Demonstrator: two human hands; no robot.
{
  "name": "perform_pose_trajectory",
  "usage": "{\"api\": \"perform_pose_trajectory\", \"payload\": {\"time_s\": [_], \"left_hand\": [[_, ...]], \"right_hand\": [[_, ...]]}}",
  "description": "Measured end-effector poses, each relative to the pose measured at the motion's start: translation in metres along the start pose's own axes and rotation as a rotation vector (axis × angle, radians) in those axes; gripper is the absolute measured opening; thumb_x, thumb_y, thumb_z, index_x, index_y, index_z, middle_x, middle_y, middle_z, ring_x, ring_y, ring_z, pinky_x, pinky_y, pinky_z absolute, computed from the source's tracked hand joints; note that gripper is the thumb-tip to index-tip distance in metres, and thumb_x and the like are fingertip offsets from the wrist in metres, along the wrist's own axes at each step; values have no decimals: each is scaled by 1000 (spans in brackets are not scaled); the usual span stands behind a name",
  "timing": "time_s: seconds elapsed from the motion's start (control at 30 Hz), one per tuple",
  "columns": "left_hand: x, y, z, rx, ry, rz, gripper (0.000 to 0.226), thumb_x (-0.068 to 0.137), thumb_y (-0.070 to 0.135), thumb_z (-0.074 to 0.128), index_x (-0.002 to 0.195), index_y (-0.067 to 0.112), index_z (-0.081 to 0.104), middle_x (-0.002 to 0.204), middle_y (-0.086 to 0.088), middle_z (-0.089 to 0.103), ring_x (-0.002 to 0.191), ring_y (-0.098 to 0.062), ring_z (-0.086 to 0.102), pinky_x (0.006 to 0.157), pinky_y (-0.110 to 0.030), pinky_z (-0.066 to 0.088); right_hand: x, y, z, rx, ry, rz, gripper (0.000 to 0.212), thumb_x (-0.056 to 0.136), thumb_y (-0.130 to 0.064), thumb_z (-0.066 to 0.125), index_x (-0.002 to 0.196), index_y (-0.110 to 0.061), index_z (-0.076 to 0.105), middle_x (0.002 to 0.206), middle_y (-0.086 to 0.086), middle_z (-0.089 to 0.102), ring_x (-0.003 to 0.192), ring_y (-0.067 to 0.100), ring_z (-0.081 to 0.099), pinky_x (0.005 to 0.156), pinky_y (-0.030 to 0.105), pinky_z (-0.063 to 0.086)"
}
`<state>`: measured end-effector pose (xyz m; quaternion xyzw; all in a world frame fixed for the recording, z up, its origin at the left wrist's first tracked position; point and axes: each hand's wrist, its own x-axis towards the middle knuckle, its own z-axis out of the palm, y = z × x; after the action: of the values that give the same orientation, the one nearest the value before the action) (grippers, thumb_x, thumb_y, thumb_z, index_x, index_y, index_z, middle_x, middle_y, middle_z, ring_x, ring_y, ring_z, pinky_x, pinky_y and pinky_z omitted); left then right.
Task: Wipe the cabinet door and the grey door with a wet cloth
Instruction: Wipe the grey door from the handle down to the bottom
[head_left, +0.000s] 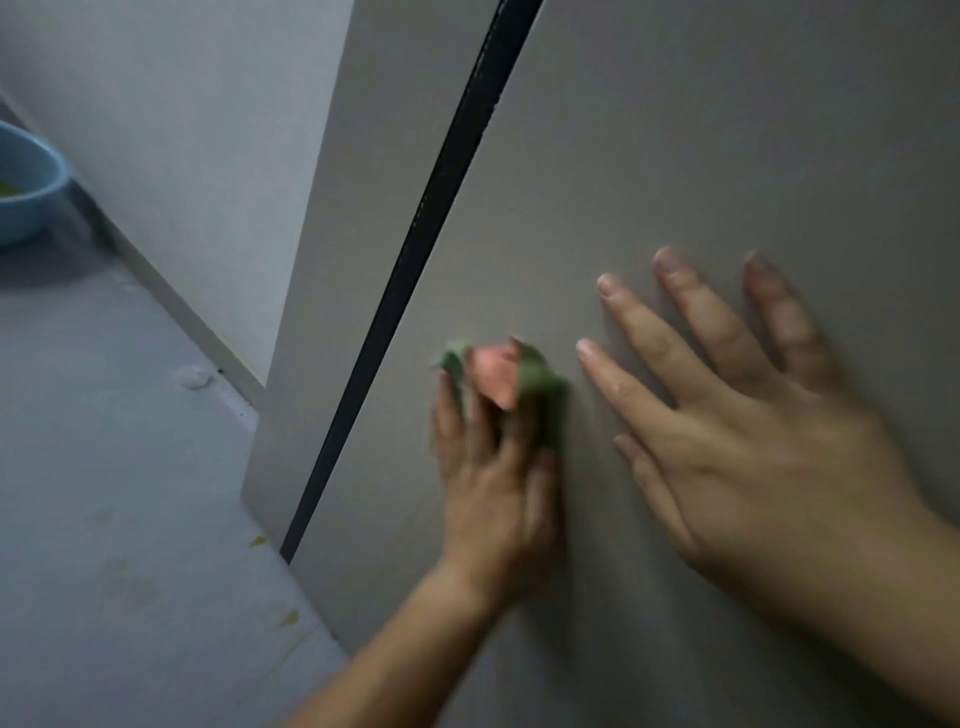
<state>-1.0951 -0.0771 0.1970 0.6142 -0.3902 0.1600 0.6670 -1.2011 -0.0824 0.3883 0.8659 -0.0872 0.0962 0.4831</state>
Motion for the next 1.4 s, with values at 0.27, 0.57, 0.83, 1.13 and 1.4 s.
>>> {"api": "perform_pose_trajectory", "payload": {"time_s": [0.27, 0.57, 0.83, 1.13, 1.4], "left_hand": [[-75, 20, 2, -122, -138, -182, 60, 109, 47, 22, 163, 37, -1, 171, -7, -13, 156, -39, -14, 126, -49, 1], [14, -56, -14, -92, 22, -505, 55, 98, 58, 15, 143, 71, -14, 162, 22, -30, 152, -9, -28, 126, -41, -13], [30, -67, -18, -99, 9, -316, 58, 106, 50, 25, 155, 48, -6, 166, 13, -23, 157, -23, -18, 128, -47, -6], [-91, -12, 6, -84, -128, -299, 59, 108, 52, 19, 160, 44, -7, 170, -3, -21, 156, -33, -21, 127, -42, -5], [15, -124, -27, -123, -44, -718, 52, 98, 59, 16, 140, 61, -14, 160, 20, -34, 151, -8, -31, 126, -42, -15]], "right_hand": [[0, -14, 16, 1, 12, -66, 64, 90, -26, 53, 150, -7, 47, 165, 20, 23, 153, 43, 17, 121, 66, 13], [0, -30, 30, 17, 19, -123, 64, 90, -30, 52, 149, -6, 48, 165, 20, 24, 153, 43, 18, 120, 67, 15], [0, -32, 30, 3, 36, -105, 65, 91, -31, 50, 150, -6, 45, 165, 20, 24, 153, 43, 19, 119, 68, 16], [27, -72, 47, 11, -32, -105, 65, 89, -24, 40, 149, 0, 44, 164, 25, 21, 153, 47, 9, 122, 65, 0], [31, -85, 54, 73, -38, -100, 62, 89, -23, 47, 147, -2, 48, 164, 22, 25, 154, 44, 13, 122, 66, 8]]}}
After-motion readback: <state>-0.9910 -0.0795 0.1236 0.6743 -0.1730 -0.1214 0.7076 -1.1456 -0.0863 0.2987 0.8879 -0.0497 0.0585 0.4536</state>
